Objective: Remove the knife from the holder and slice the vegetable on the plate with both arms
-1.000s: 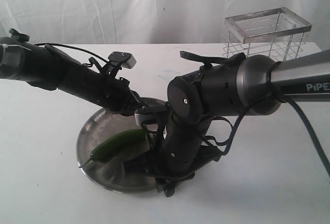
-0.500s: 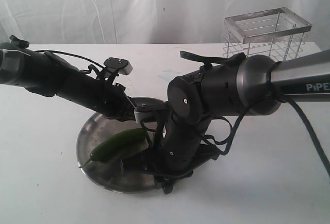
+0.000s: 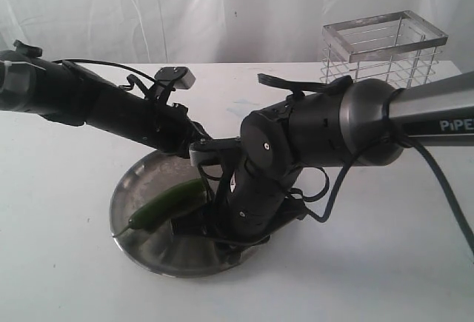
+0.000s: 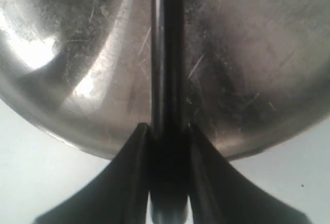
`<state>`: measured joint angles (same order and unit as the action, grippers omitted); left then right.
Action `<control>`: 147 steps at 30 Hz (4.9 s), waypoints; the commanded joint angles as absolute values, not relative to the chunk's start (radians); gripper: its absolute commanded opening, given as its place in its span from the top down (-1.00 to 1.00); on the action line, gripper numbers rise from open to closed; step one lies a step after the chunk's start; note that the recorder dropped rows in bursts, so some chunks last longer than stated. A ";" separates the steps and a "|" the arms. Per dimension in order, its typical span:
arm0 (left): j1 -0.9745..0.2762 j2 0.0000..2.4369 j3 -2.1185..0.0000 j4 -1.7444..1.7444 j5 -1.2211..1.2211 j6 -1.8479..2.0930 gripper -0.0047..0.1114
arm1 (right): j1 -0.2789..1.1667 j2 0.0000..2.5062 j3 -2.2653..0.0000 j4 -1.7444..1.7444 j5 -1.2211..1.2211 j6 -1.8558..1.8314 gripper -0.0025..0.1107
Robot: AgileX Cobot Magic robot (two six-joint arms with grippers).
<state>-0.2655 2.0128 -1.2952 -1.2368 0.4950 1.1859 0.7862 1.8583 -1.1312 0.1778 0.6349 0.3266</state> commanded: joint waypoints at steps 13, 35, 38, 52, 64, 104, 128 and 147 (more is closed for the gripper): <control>-0.261 2.013 -1.298 -1.239 0.514 1.185 0.92 | 0.796 1.858 -1.128 0.092 0.674 0.385 0.96; -0.261 2.013 -1.298 -1.210 0.514 1.186 0.92 | 0.838 1.858 -1.128 -0.024 0.649 0.500 0.96; -0.261 2.013 -1.298 -1.210 0.514 1.186 0.92 | 0.849 1.858 -1.128 -0.024 0.664 0.495 0.96; -0.261 2.013 -1.298 -1.199 0.514 1.186 0.92 | 0.877 1.858 -1.128 -0.045 0.664 0.504 0.96; -0.261 2.015 -1.275 -1.131 0.445 1.159 0.92 | 0.877 1.858 -1.128 -0.043 0.688 0.501 0.96; -0.261 2.051 -1.261 -1.079 0.385 1.117 0.92 | 0.877 1.858 -1.128 -0.041 0.735 0.493 0.96; -0.241 2.064 -1.246 -1.171 0.375 1.208 0.92 | 0.877 1.858 -1.128 -0.034 0.735 0.493 0.96; -0.241 2.085 -1.246 -1.204 0.394 1.260 0.92 | 0.877 1.858 -1.128 -0.034 0.735 0.493 0.96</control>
<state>-0.2433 2.0704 -1.2506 -1.2362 0.3702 1.2534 0.8789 1.8600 -1.1312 -0.0307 0.7306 0.4981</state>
